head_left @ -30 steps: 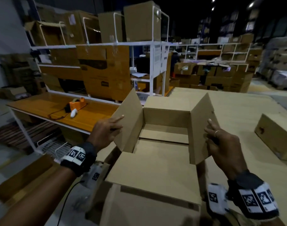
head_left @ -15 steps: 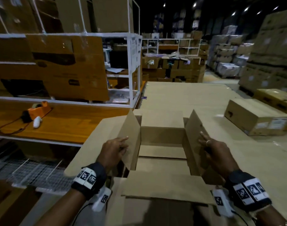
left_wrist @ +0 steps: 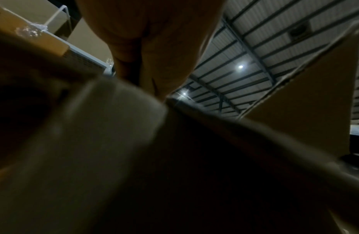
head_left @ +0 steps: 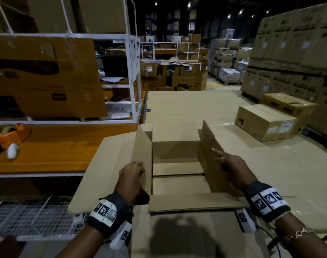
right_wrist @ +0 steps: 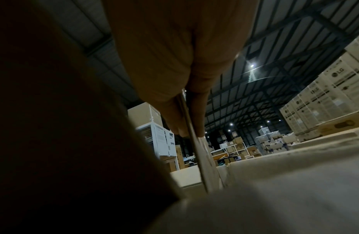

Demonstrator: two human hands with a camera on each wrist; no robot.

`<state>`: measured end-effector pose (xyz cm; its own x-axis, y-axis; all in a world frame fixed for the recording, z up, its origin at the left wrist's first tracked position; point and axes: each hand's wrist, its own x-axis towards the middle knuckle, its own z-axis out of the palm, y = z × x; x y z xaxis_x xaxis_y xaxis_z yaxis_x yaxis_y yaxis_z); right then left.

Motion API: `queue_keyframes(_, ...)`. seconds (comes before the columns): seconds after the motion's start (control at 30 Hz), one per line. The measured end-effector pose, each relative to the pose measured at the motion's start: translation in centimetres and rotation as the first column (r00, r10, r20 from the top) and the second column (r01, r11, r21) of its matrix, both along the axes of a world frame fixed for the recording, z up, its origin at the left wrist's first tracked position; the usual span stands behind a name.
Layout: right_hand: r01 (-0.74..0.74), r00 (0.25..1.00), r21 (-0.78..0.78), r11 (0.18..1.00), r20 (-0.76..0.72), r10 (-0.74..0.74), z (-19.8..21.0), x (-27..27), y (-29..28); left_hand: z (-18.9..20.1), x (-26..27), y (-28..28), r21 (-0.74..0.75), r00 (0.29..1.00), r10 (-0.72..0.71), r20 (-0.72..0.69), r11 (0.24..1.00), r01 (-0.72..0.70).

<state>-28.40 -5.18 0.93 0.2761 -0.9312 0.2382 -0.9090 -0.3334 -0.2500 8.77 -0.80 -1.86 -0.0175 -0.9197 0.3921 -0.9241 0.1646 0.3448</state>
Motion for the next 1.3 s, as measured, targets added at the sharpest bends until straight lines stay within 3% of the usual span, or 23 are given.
queue_keyframes(0.13,-0.022,0.998,-0.063,0.998,0.057,0.025,0.2,-0.4,0.0,0.7,0.2,0.0,0.022,1.0,0.015,0.002,1.0,-0.015)
queue_keyframes(0.23,0.027,0.998,-0.016,0.999,0.063,-0.026,1.0,-1.5,0.7,1.3,0.1,1.1,0.096,0.968,0.103,0.227,0.987,-0.128)
queue_keyframes(0.33,0.126,0.97,0.054,0.991,-0.216,-0.112,1.7,-1.3,1.6,2.1,-0.6,1.8,0.16,0.825,0.169,0.539,0.941,-0.298)
queue_keyframes(0.4,0.194,0.879,0.032,0.98,-0.45,-0.16,1.9,-0.7,2.3,1.9,-1.5,1.9,0.171,0.796,0.132,0.591,0.944,-0.283)
queue_keyframes(0.5,0.202,0.778,-0.042,0.978,-0.6,-0.187,1.2,0.4,3.2,1.3,-2.4,2.1,0.258,0.842,0.069,0.535,0.936,-0.241)
queue_keyframes(0.6,0.205,0.773,-0.096,0.974,-0.595,-0.221,0.2,0.2,3.5,0.7,-2.5,2.3,0.305,0.866,0.068,0.495,0.92,-0.246)
queue_keyframes(0.77,0.354,0.755,-0.045,0.934,-0.576,-0.314,-1.7,-0.9,2.9,0.1,-2.4,2.6,0.361,0.886,0.072,0.458,0.896,-0.259)
queue_keyframes(0.9,0.376,0.844,0.093,0.922,-0.445,-0.299,-3.3,-1.8,2.2,-0.8,-2.4,2.3,0.353,0.881,0.053,0.471,0.903,-0.243)
queue_keyframes(1.07,0.328,0.893,0.145,0.934,-0.371,-0.256,-3.4,-2.3,1.9,-1.1,-2.5,2.4,0.36,0.902,0.065,0.427,0.903,-0.236)
queue_keyframes(1.2,0.128,0.991,0.093,0.987,-0.052,-0.123,-2.7,-1.8,3.0,0.4,-3.1,3.1,0.275,0.984,0.117,0.134,0.95,-0.15)
queue_keyframes(1.3,0.047,0.999,0.059,0.997,-0.007,-0.047,-1.9,-1.0,4.3,1.4,-3.9,3.8,0.231,0.996,0.083,0.022,0.969,-0.085)
